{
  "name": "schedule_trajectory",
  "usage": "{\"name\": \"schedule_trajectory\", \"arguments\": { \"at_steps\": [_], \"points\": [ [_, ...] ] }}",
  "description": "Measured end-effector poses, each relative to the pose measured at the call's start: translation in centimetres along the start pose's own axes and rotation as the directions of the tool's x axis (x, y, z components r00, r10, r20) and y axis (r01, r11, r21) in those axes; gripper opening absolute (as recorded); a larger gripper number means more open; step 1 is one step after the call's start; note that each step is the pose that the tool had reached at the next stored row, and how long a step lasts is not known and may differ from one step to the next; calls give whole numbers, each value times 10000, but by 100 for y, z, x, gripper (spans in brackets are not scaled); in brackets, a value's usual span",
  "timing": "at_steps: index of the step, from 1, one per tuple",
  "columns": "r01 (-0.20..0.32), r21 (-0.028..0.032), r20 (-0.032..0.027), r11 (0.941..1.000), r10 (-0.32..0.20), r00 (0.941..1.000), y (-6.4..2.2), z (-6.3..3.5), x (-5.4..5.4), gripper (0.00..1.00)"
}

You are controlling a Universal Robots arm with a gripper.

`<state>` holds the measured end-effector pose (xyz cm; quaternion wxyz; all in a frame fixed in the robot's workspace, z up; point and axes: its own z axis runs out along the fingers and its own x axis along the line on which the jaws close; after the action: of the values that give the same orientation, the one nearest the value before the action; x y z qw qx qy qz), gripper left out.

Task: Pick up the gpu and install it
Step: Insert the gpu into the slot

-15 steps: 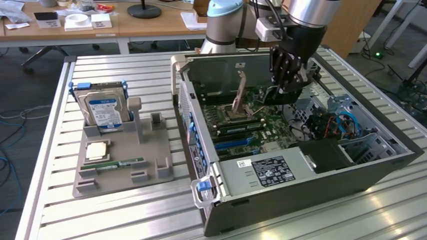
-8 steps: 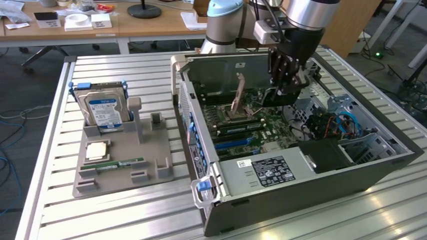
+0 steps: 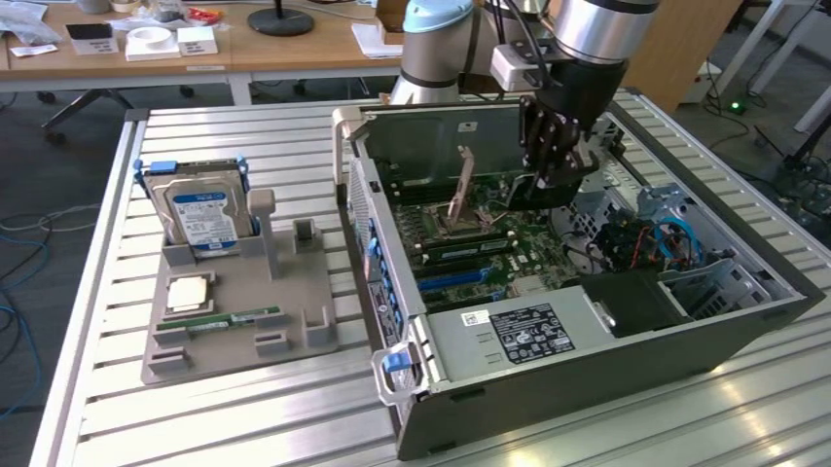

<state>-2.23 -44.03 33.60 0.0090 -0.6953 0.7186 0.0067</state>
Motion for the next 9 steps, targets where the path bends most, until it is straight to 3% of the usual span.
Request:
{"name": "schedule_trajectory", "arguments": {
  "at_steps": [9],
  "points": [
    [11, 1, 4, 10000, -11, 10000, 14, 9, 0, 26]
  ]
}}
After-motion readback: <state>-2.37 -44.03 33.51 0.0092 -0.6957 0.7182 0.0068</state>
